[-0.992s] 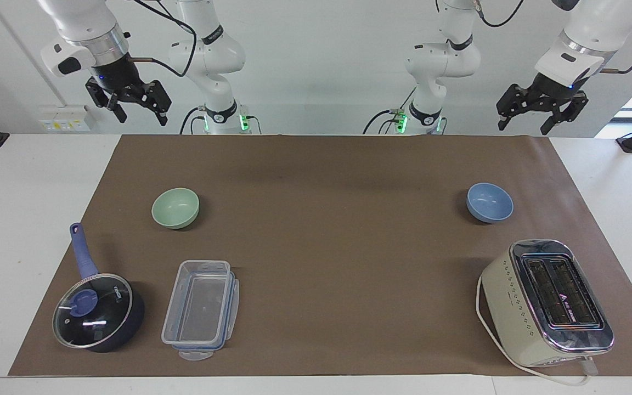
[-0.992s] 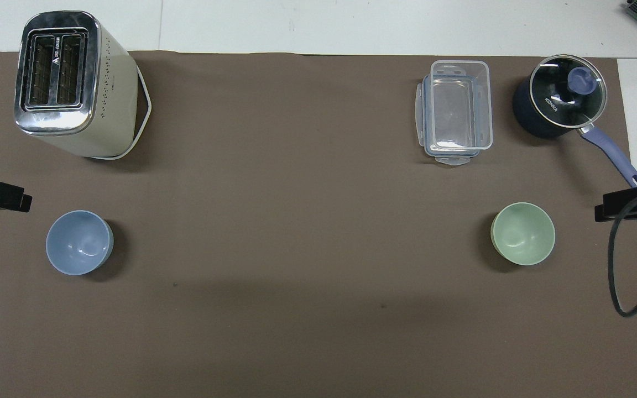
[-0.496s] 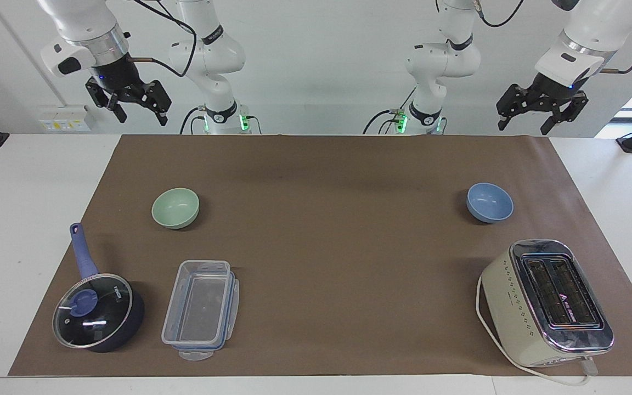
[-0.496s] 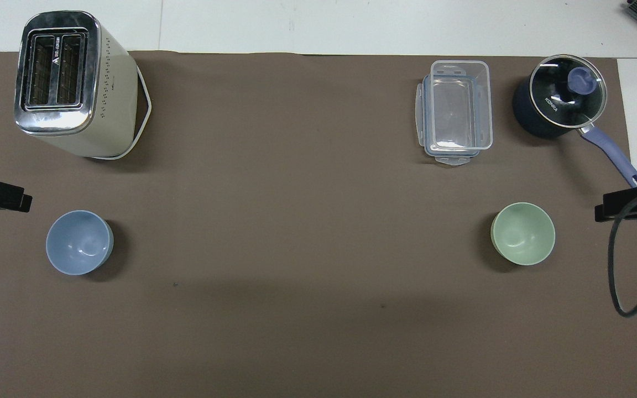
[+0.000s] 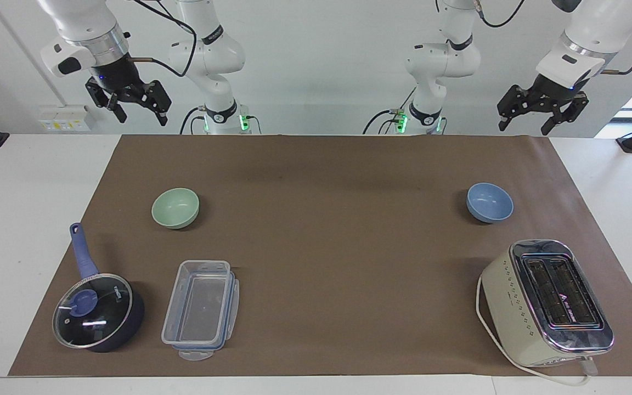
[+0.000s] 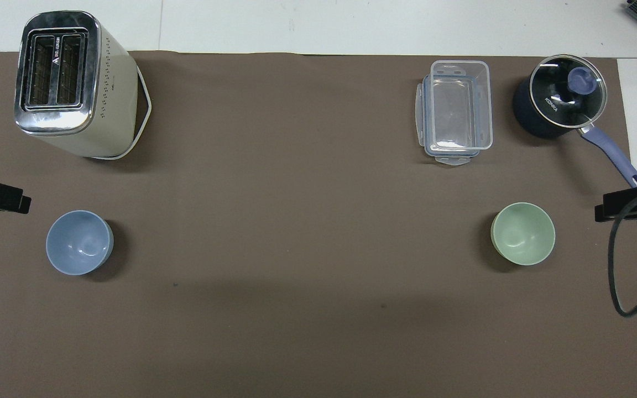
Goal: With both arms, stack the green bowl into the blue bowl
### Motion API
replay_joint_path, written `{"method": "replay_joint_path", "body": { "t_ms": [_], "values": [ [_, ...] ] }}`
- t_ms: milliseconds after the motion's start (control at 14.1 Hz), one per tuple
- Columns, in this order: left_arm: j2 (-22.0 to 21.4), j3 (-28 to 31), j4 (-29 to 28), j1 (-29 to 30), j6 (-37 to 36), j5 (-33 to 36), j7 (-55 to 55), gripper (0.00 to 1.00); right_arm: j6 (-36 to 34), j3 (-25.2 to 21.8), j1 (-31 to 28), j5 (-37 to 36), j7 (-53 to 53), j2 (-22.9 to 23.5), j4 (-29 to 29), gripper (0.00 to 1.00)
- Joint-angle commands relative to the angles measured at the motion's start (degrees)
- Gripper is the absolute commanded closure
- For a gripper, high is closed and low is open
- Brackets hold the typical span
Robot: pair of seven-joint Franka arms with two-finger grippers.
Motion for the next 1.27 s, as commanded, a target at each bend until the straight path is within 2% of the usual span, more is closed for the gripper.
{"method": "replay_joint_path", "body": {
  "t_ms": [0, 142, 496, 1062, 1204],
  "values": [
    [-5.0, 0.4, -8.4, 1.1, 4.1, 0.0, 0.2, 0.00, -0.4, 0.0, -0.5, 1.0, -1.1, -0.6, -0.1, 0.00],
    [-7.1, 0.5, -14.0, 1.7, 9.1, -0.1, 0.3, 0.00, -0.4, 0.0, -0.5, 1.0, -1.1, -0.6, -0.1, 0.00],
    [-7.1, 0.5, -23.0, 6.0, 19.4, -0.2, 2.7, 0.00, -0.4, 0.0, -0.5, 1.0, -1.2, -0.6, -0.1, 0.00],
    [-5.7, 0.5, -34.4, 13.1, 33.0, -4.0, 14.2, 0.00, -0.4, 0.0, -0.5, 1.0, -1.1, -0.6, -0.1, 0.00],
    [-4.1, 0.5, -35.8, 15.7, 34.4, -7.3, 16.4, 0.00, -0.4, 0.0, -0.5, 1.0, -1.1, -0.6, -0.1, 0.00]
  ]
}}
